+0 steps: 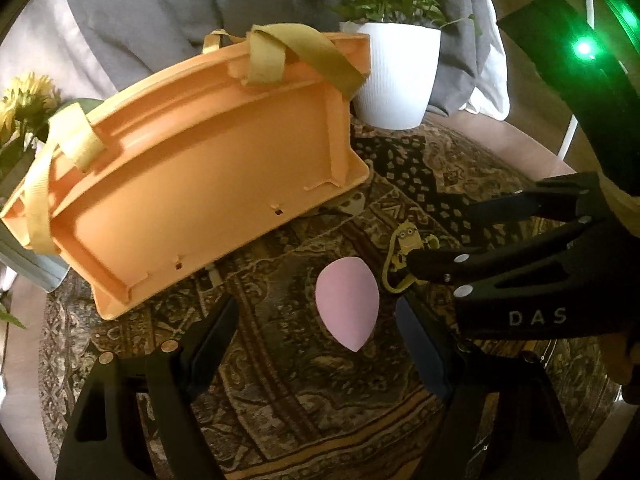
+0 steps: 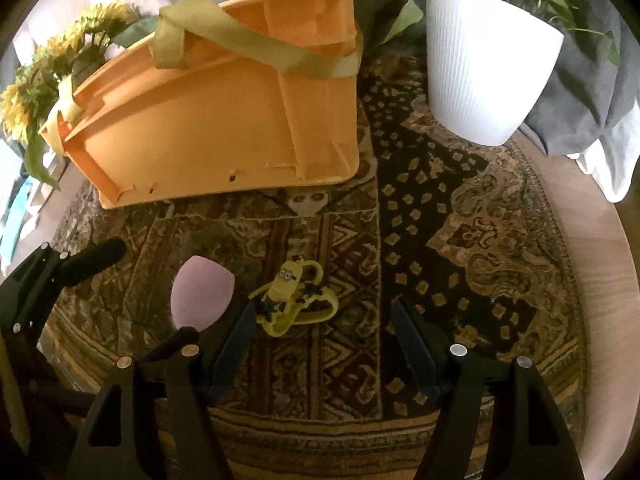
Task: Organize soft objects
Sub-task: 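Grasp the pink sponge with the left gripper while the right gripper grasps the yellow minion keychain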
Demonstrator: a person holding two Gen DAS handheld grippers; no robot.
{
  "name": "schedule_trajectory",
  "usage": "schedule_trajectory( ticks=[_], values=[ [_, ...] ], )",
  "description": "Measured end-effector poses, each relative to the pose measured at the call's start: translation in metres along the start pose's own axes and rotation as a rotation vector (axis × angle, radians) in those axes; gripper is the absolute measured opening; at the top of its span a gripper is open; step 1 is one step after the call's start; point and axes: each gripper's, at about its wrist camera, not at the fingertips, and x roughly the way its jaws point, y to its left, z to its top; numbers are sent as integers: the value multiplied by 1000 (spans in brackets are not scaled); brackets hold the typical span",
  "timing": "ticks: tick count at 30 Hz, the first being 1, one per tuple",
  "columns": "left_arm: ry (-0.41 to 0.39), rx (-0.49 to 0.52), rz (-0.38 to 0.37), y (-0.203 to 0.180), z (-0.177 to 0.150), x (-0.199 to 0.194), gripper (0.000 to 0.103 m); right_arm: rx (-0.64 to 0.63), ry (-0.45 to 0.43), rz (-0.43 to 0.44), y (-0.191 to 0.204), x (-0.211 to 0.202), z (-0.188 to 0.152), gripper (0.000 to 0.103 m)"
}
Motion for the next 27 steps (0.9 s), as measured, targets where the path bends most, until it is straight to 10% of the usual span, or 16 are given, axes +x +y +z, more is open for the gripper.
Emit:
schedule_trajectory(
  ticks=[27],
  values=[
    [47, -6, -57, -5, 0, 32, 44, -25, 36, 97, -2, 27, 8, 45]
  ],
)
